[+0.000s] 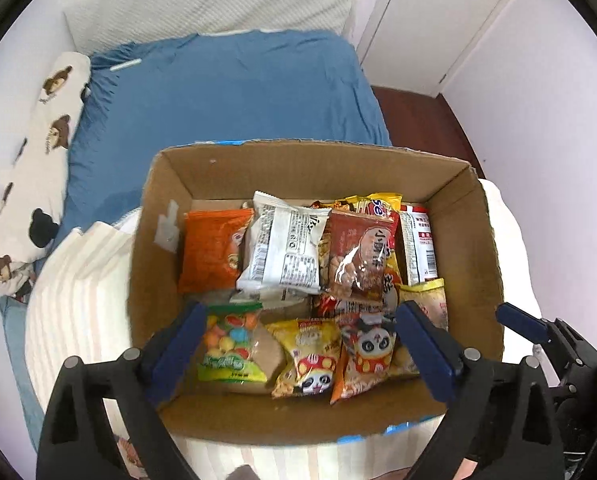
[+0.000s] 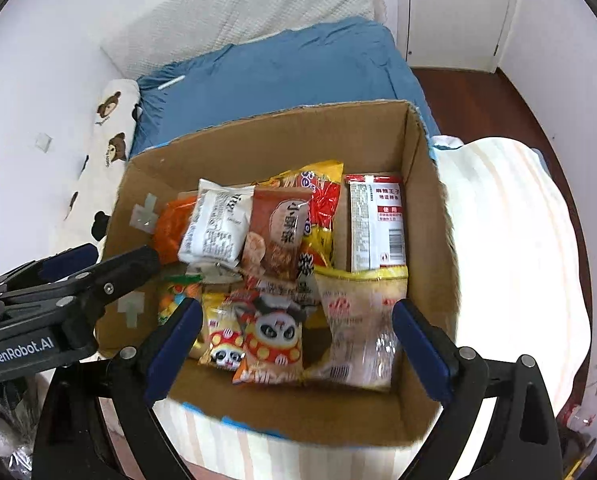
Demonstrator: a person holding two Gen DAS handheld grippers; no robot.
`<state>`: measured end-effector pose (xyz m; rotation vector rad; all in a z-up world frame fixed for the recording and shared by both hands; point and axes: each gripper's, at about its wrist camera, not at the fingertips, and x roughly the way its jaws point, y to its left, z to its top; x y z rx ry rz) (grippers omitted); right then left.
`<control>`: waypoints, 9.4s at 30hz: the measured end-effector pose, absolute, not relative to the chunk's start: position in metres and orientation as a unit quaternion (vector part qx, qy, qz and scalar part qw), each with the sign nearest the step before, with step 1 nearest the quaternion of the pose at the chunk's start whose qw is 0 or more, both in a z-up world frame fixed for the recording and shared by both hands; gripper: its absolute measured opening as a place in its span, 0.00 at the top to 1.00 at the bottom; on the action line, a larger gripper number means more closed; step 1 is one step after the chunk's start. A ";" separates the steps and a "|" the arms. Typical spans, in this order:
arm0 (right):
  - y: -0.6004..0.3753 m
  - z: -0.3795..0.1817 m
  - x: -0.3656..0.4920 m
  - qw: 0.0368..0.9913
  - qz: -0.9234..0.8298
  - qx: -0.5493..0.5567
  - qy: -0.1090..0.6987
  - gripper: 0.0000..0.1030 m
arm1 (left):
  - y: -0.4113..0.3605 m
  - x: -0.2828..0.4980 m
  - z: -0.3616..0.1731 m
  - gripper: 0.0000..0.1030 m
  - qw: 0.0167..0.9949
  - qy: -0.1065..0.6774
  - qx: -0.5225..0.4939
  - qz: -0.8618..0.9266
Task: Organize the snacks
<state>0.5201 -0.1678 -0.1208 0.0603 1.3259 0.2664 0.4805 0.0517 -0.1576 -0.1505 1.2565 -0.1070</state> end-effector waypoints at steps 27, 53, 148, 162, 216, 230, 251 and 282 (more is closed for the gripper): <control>-0.306 -0.174 0.387 0.793 0.060 0.116 0.595 0.09 | -0.013 0.340 -0.221 0.04 0.822 0.563 -0.082 -0.026; -0.286 -0.233 0.372 0.769 0.087 0.084 0.628 0.56 | -0.033 0.314 -0.308 0.62 0.750 0.657 -0.058 -0.054; -0.102 -0.192 0.531 0.725 0.148 0.070 0.669 0.10 | 0.112 0.505 -0.259 0.13 0.703 0.703 -0.105 -0.014; -0.140 -0.176 0.522 0.740 0.101 0.061 0.662 0.10 | 0.093 0.478 -0.238 0.13 0.733 0.676 -0.077 0.004; -0.238 0.073 0.182 0.906 0.137 0.023 0.401 0.10 | 0.048 0.146 -0.034 0.13 0.917 0.396 -0.038 0.022; -0.237 0.062 0.222 0.912 0.103 0.011 0.397 0.02 | 0.047 0.185 -0.040 0.01 0.923 0.382 -0.032 0.045; -0.223 0.005 0.325 0.893 0.066 0.004 0.445 0.02 | 0.049 0.283 -0.088 0.01 0.891 0.450 -0.026 0.051; -0.223 -0.017 0.339 0.883 0.060 -0.003 0.466 0.02 | 0.043 0.294 -0.099 0.01 0.886 0.460 -0.022 0.052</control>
